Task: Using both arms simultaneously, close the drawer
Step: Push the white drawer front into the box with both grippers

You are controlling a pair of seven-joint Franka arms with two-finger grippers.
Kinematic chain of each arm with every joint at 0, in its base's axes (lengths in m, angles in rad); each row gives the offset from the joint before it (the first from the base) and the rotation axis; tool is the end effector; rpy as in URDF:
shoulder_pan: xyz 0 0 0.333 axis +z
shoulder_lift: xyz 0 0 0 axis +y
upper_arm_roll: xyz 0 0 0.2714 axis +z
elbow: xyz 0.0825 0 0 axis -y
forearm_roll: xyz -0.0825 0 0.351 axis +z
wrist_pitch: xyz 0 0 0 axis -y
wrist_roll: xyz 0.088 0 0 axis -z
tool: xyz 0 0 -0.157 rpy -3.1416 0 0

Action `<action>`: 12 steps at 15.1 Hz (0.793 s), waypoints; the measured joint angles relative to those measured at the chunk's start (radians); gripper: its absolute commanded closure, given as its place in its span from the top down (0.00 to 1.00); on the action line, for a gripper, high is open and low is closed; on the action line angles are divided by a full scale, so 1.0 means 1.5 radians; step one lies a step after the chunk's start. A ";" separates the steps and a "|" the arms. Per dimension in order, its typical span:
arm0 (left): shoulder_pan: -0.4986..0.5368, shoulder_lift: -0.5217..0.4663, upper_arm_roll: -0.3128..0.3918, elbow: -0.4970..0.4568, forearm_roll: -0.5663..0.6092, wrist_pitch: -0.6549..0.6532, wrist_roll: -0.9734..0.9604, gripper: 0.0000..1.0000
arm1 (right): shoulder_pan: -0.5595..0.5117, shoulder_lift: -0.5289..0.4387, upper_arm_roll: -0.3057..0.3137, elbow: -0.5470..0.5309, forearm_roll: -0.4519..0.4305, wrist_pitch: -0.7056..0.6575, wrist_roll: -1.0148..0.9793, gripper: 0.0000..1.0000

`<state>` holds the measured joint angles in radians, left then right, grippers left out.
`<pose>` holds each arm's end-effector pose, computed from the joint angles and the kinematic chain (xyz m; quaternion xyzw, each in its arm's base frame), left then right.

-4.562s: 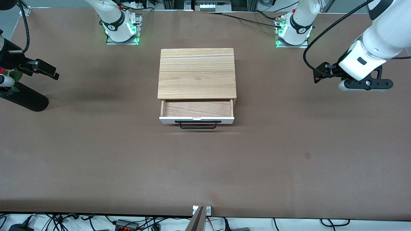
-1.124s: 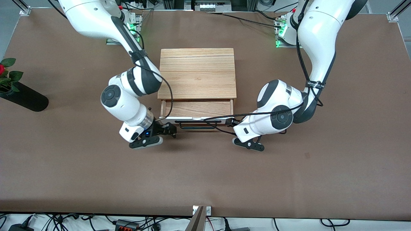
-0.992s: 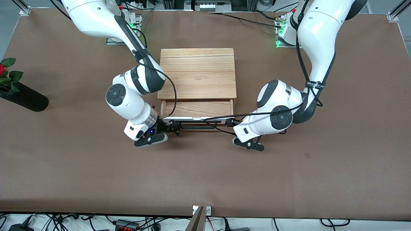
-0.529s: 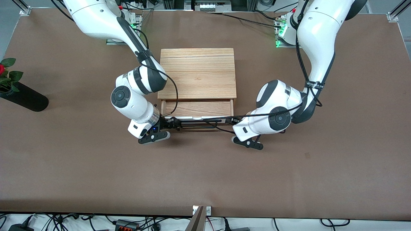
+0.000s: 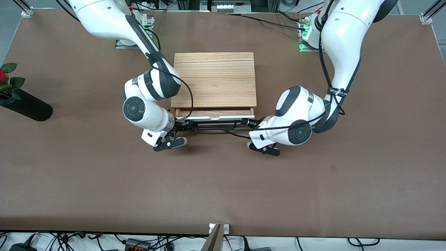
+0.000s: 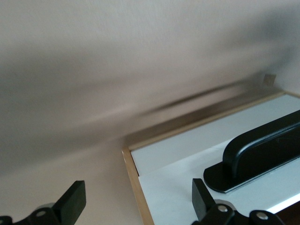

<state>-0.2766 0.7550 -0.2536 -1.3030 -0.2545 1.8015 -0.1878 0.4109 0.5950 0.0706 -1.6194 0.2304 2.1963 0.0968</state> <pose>0.5530 -0.3341 0.2301 0.9662 -0.1004 -0.1809 0.1539 0.5583 0.3080 0.2114 -0.9867 -0.1169 0.0407 0.1050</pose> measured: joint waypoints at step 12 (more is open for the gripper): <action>-0.001 0.003 -0.004 -0.004 -0.005 -0.086 0.000 1.00 | 0.015 -0.008 0.003 -0.002 0.002 -0.103 0.000 1.00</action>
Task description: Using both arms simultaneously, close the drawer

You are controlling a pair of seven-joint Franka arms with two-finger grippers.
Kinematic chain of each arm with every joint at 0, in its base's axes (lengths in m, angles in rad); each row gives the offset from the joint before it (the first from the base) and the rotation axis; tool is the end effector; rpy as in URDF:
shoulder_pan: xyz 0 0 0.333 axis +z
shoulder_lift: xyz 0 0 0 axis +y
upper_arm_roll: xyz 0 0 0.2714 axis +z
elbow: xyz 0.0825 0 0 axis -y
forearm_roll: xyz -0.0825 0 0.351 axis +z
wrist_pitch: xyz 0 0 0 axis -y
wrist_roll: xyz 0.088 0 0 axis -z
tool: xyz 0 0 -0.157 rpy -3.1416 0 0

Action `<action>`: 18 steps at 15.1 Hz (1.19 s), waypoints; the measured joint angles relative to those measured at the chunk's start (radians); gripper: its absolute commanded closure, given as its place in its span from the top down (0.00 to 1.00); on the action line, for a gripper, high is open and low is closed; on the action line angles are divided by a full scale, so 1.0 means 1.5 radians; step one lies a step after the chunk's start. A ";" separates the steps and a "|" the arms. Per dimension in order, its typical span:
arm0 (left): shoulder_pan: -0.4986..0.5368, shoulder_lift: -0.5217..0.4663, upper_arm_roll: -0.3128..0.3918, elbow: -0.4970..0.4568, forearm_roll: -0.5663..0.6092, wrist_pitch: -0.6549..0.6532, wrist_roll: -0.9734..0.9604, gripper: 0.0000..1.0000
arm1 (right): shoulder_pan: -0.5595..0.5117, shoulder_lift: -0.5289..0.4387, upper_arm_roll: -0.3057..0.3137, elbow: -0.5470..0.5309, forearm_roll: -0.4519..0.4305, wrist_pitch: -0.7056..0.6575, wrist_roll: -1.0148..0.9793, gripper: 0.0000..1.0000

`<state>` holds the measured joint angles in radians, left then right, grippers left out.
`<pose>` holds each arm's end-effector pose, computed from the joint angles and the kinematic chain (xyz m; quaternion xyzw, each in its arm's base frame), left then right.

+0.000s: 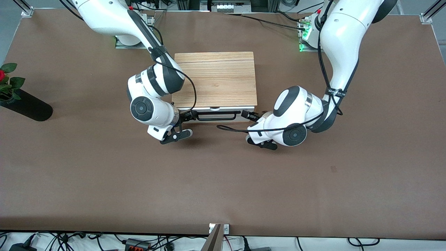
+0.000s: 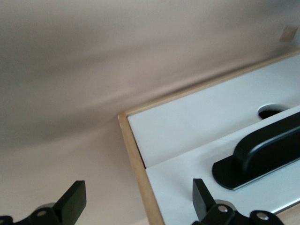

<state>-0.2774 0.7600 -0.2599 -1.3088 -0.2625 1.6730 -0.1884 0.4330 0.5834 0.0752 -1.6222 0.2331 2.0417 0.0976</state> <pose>0.5267 -0.3318 0.2225 0.9522 -0.1128 -0.2473 0.1391 0.5256 0.3165 0.2071 -0.9799 -0.1372 0.1133 0.0903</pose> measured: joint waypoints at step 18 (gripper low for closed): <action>0.097 -0.022 0.009 0.072 -0.024 0.029 0.002 1.00 | -0.009 -0.100 -0.099 0.067 -0.026 -0.095 -0.006 1.00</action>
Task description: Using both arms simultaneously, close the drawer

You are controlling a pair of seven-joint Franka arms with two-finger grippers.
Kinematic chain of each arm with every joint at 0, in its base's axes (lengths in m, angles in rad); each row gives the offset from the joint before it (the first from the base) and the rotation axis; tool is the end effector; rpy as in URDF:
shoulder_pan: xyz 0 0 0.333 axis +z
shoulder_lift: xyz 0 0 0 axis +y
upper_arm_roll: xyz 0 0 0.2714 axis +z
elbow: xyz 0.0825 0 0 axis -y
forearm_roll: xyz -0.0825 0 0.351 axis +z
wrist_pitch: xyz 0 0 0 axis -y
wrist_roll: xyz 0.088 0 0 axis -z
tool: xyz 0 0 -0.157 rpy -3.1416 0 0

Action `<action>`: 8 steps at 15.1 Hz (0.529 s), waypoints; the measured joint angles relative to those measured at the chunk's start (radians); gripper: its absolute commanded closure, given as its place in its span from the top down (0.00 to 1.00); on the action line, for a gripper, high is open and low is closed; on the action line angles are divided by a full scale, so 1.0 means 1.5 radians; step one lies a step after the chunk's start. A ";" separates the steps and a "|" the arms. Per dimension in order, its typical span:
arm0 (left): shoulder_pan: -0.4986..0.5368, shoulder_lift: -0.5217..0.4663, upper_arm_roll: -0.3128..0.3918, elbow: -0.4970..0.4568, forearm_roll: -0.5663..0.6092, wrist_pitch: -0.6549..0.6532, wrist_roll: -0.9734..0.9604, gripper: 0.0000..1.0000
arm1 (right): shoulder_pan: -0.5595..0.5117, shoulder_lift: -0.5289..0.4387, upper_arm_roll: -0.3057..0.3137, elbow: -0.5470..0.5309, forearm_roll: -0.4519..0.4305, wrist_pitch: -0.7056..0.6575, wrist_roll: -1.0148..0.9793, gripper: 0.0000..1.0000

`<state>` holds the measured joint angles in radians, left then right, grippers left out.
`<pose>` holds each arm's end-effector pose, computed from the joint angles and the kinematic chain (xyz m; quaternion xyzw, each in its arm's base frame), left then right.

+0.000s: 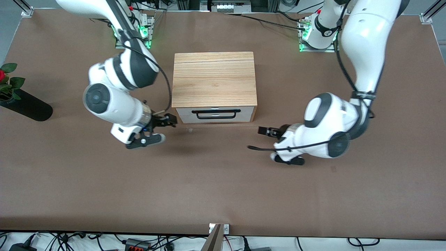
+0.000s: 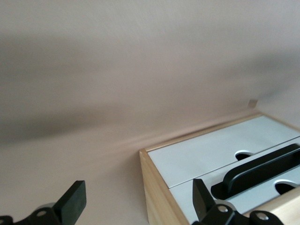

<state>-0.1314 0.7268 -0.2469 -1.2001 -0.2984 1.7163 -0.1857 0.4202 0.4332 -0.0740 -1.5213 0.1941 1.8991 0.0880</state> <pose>0.6076 -0.2523 0.2875 0.9689 -0.0361 -0.1517 0.1923 0.5786 0.2378 0.3302 -0.9920 -0.0978 0.0424 0.0678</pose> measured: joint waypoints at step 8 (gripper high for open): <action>0.079 -0.122 0.013 0.005 0.071 -0.105 -0.036 1.00 | -0.002 -0.125 -0.082 0.031 -0.140 -0.242 -0.004 1.00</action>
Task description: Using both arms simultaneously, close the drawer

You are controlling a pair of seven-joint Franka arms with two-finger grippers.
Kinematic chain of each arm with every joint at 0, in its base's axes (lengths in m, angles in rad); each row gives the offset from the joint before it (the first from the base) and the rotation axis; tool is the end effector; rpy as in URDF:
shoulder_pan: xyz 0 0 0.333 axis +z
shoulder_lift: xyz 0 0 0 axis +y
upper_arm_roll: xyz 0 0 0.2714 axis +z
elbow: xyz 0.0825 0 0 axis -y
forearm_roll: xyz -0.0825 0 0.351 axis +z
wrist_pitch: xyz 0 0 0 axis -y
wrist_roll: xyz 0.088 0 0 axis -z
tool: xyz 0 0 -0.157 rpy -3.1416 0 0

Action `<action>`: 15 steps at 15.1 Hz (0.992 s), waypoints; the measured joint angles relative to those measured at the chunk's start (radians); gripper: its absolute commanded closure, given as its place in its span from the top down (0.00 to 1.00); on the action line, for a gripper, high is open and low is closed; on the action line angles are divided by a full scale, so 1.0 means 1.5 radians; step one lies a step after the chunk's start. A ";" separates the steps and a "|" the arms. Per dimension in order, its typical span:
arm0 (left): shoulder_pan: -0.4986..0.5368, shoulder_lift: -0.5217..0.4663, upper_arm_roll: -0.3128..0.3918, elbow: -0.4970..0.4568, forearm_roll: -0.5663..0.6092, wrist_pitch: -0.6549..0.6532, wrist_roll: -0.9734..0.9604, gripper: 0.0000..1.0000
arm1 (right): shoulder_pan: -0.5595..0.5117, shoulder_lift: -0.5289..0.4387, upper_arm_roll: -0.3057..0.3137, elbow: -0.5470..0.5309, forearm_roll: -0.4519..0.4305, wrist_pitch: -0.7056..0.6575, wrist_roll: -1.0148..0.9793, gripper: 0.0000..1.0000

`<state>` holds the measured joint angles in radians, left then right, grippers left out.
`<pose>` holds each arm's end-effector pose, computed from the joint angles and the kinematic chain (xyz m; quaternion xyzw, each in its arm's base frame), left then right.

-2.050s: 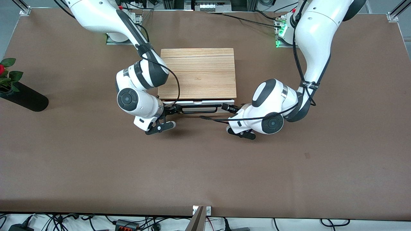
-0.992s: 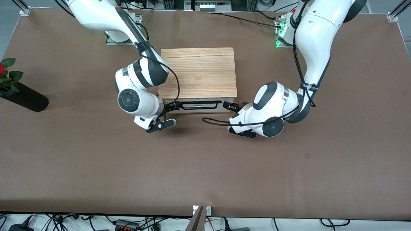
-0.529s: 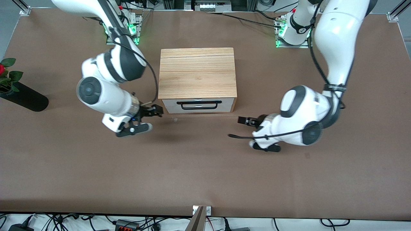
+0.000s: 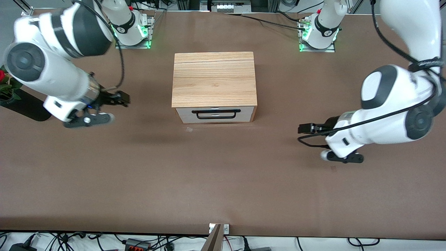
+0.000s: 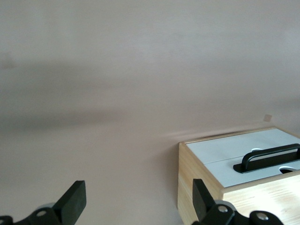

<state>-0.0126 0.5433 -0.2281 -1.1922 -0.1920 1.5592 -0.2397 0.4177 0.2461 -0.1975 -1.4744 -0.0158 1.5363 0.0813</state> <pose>0.6111 -0.1537 0.3898 0.9846 0.0172 -0.1142 0.1314 0.5479 0.1285 0.4375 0.9930 0.0703 -0.0838 0.0450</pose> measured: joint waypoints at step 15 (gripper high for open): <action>0.077 -0.192 -0.030 -0.079 0.109 -0.087 -0.076 1.00 | -0.259 -0.127 0.155 -0.050 -0.031 -0.028 -0.002 1.00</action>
<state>0.1034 0.2549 -0.2729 -1.3113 -0.0291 1.4283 -0.3538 0.0290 0.0550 0.0354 -1.5490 -0.0621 1.4944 0.0777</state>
